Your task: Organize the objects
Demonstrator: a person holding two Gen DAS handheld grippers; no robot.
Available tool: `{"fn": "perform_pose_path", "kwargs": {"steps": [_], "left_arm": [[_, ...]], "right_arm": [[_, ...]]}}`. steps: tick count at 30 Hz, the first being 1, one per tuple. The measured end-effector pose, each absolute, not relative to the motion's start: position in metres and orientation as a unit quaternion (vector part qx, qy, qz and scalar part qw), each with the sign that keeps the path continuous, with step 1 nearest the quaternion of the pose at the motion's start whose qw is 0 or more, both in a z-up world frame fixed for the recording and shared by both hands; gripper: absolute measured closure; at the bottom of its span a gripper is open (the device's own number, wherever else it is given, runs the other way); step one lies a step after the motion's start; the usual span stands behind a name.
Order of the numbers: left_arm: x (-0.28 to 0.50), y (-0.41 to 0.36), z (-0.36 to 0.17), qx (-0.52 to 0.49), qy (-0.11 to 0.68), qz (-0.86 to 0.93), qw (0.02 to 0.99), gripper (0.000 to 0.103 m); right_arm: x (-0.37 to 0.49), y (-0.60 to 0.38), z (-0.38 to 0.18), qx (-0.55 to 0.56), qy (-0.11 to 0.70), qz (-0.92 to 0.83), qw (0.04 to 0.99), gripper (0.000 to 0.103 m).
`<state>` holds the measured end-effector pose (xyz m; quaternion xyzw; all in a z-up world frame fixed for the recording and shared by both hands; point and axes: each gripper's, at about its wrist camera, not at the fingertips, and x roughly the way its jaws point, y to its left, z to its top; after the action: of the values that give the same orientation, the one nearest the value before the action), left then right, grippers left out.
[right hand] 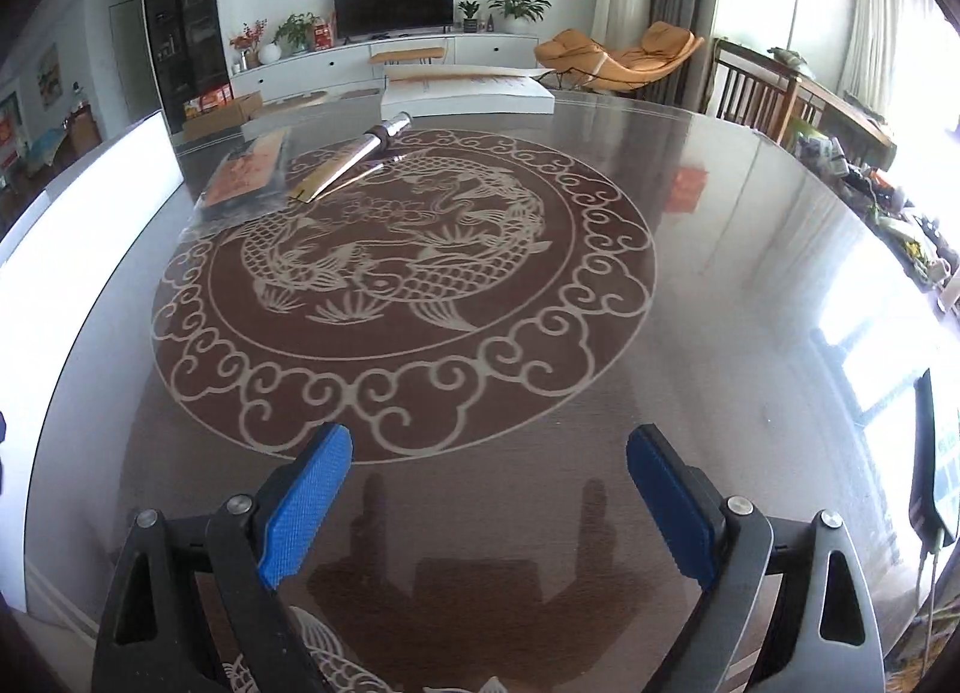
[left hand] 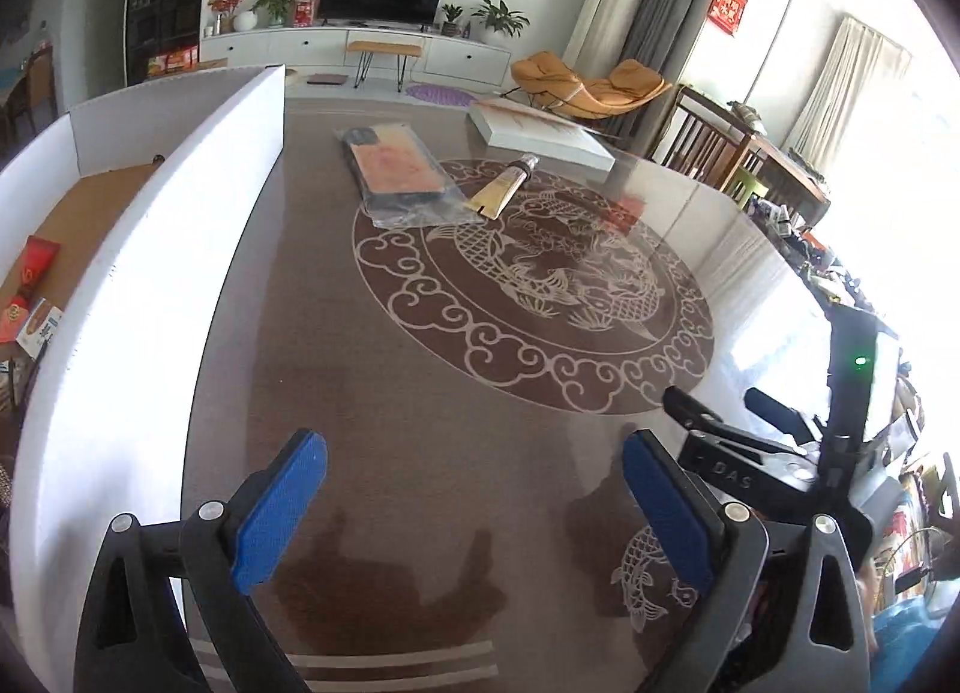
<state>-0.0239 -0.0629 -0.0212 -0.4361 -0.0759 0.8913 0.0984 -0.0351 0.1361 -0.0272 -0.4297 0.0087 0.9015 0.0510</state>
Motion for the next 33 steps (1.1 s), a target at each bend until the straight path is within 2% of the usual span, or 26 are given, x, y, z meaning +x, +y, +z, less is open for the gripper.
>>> {"fn": "perform_pose_path", "kwargs": {"steps": [4, 10, 26, 33], "left_arm": [[-0.043, -0.057, -0.044, -0.45, -0.042, 0.891, 0.047, 0.003], [-0.059, -0.063, -0.056, -0.451, -0.013, 0.892, 0.021, 0.003], [-0.082, -0.061, -0.069, -0.463, 0.006, 0.886, 0.005, 0.002], [-0.082, -0.06, -0.07, -0.461, 0.003, 0.887, 0.001, 0.0]], "right_arm": [[-0.036, 0.141, -0.029, -0.428, 0.01, 0.901, 0.066, 0.009], [-0.033, 0.136, -0.033, -0.439, -0.007, 0.897, 0.057, 0.009], [-0.03, 0.137, -0.038, -0.444, 0.017, 0.894, 0.05, 0.008], [-0.033, 0.136, -0.04, -0.452, 0.018, 0.891, 0.047, 0.0]]}}
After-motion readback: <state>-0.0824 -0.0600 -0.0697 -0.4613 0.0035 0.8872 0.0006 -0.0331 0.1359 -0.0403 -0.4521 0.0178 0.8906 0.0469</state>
